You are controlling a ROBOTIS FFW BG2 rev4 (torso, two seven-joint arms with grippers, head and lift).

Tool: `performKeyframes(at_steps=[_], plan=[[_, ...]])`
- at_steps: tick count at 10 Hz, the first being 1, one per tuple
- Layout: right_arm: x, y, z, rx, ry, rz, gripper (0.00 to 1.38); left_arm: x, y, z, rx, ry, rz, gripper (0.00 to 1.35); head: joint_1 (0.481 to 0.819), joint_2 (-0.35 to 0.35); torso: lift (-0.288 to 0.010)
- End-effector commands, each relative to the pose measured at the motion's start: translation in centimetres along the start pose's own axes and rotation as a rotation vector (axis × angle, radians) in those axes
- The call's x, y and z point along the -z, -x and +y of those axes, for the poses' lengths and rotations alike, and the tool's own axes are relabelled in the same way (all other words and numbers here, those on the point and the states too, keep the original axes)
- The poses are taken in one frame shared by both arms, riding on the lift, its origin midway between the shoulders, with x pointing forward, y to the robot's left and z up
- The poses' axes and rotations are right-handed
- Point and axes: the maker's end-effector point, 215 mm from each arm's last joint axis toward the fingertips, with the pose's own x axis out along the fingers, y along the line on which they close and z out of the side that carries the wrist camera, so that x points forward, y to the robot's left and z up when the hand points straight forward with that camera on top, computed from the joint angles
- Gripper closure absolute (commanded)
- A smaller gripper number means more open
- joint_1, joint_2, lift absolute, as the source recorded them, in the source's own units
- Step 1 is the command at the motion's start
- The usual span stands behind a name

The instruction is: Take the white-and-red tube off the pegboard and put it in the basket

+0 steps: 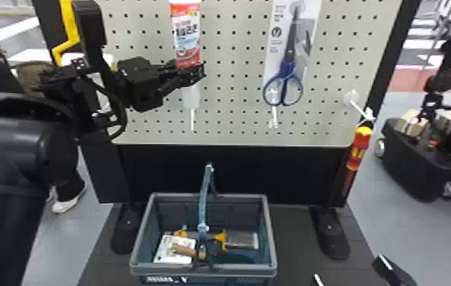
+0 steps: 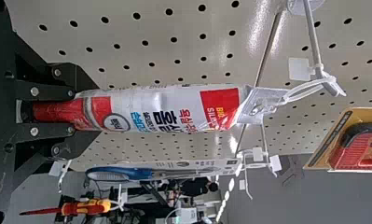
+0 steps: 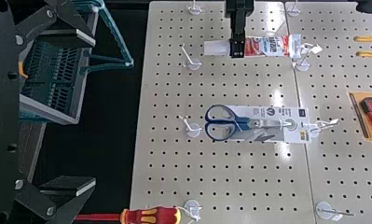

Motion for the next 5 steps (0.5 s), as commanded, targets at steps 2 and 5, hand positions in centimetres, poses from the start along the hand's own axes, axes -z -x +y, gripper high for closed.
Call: performKeyframes(at_steps=[2,5], plan=[[0.1,0.0,0.0,0.001,-0.002,0.002,0.24,-0.3,0.0,0.1,-0.002,-0.006,-0.006,1.11,0.549,0.0,-0.1],[0.5,0.1,0.0,0.001,-0.01,0.009,0.24,-2.0,0.1,-0.1,-0.009,-0.056,-0.027,1.11,0.549,0.0,-0.1]])
